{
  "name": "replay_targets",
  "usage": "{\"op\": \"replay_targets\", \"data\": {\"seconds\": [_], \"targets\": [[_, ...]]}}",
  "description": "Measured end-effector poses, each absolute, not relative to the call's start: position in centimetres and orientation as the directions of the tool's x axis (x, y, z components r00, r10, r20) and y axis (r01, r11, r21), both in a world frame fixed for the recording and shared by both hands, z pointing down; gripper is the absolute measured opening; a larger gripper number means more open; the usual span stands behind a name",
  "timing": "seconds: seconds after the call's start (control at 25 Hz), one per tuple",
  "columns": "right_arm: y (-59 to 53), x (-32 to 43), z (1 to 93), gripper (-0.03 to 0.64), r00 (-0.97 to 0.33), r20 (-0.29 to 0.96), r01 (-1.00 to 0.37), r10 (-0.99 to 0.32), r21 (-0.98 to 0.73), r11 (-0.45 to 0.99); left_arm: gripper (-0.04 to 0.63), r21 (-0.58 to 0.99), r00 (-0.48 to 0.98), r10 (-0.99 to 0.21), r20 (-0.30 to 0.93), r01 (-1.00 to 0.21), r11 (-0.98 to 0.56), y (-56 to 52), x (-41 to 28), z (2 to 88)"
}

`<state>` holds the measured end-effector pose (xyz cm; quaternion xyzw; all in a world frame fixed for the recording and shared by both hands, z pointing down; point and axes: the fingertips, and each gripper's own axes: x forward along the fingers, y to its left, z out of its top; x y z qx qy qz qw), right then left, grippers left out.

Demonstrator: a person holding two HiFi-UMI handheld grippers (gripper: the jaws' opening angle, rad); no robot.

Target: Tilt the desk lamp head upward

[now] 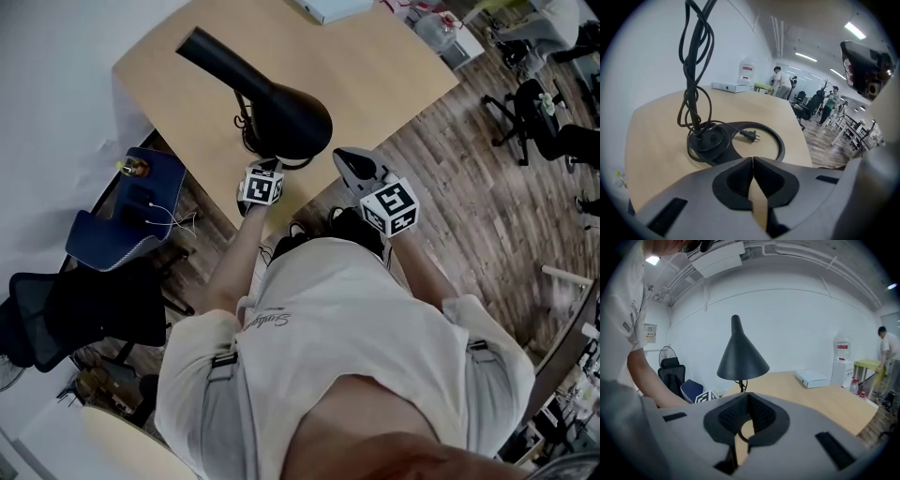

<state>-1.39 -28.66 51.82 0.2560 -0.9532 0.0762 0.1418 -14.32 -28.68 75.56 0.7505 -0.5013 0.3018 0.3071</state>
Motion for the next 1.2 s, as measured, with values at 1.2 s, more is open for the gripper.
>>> {"op": "replay_targets", "data": {"seconds": [1.2], "targets": [[-27.9,-3.0,48.7,-0.005,-0.91,0.097,-0.406,-0.403,-0.014,0.914,0.014,0.196,0.344,-0.516,0.784,-0.927,-0.319,-28.9,-14.1,76.4]]}}
